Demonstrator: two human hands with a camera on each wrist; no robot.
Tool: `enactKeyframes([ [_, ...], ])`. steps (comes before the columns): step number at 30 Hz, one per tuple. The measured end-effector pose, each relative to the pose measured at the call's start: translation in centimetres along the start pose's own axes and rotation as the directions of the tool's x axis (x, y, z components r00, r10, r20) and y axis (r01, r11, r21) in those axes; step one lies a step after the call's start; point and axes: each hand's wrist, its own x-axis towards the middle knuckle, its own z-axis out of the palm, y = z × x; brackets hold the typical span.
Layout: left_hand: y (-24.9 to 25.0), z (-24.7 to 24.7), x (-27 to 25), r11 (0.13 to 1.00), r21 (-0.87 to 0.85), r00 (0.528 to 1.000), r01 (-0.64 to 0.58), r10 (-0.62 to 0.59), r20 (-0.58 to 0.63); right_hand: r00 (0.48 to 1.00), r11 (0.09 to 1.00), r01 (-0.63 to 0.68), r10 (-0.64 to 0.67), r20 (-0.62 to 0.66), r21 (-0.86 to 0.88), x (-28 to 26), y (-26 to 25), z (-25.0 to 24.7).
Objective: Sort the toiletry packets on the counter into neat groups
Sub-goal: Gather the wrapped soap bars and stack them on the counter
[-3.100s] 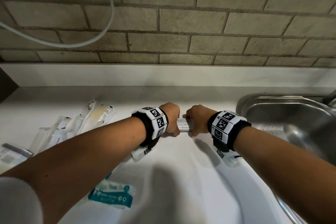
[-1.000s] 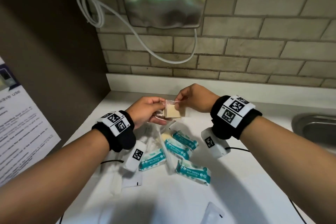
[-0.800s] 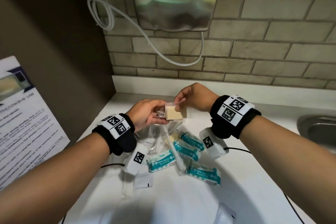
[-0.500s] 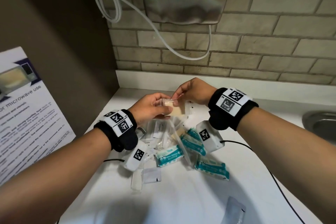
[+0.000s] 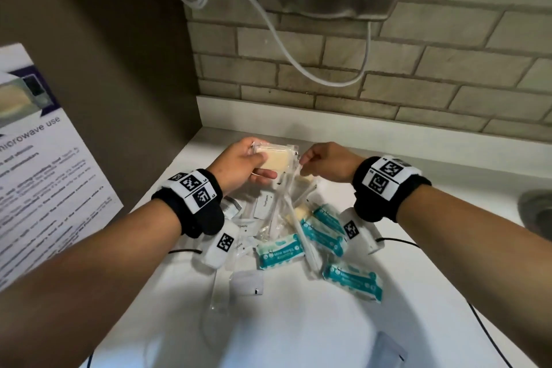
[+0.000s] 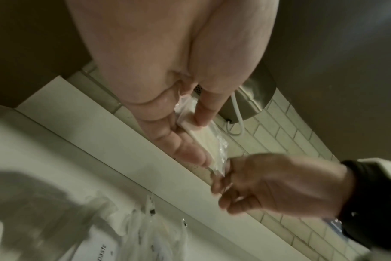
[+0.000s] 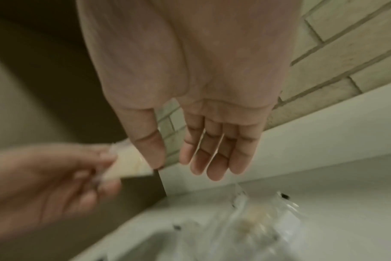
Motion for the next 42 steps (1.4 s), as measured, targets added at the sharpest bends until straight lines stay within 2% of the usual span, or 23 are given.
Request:
enactKeyframes([
  [3,-0.4,-0.4,0.5,0.999,0.035,1.000,-0.014,0.014,-0.009,0.990,0.915,0.077,-0.024,0.138,-0.396,0.3,1.6,2.9],
  [6,-0.5,-0.5,0.8,0.998,0.055,0.999,-0.034,0.034,-0.006,0.958,0.829,0.196,-0.048,0.282,-0.524,0.5,2.1,5.1],
  [13,-1.2,-1.3,1.2,0.996,0.087,0.999,-0.037,0.037,0.007,0.941,0.744,0.300,-0.129,0.312,-0.598,1.7,2.5,5.3],
  [16,-1.4,-1.7,1.6,0.996,0.082,0.999,-0.039,0.040,-0.007,0.942,0.782,0.312,-0.183,0.280,-0.539,2.2,2.3,4.6],
  [19,-1.3,-2.0,2.2,0.997,0.070,0.999,-0.039,0.041,-0.021,0.959,0.804,0.244,-0.116,0.259,-0.542,3.8,2.1,3.1],
  [23,-1.1,-2.2,3.5,0.997,0.064,0.999,-0.040,0.041,-0.013,0.974,0.783,0.210,-0.114,0.198,-0.585,6.5,1.7,-0.1],
  [28,-1.4,-2.1,5.8,0.999,0.037,1.000,-0.021,0.021,-0.020,0.966,0.716,0.162,0.025,0.256,-0.680,9.8,2.5,-0.3],
  [30,-1.4,-1.8,6.5,0.999,0.042,0.999,-0.034,0.035,-0.016,0.951,0.692,0.170,0.071,0.300,-0.702,10.2,2.7,0.4],
  [37,-1.6,-1.2,7.8,0.999,0.030,1.000,-0.030,0.030,-0.001,0.917,0.566,0.318,0.021,0.399,-0.761,10.6,4.6,1.2],
  [41,-1.7,-1.3,7.6,0.999,0.025,1.000,-0.025,0.025,-0.006,0.919,0.511,0.321,0.035,0.392,-0.798,10.6,4.1,0.9],
  [42,-1.6,-1.4,7.5,0.999,0.024,1.000,-0.024,0.024,-0.010,0.931,0.532,0.287,0.040,0.363,-0.797,10.6,4.0,0.7],
])
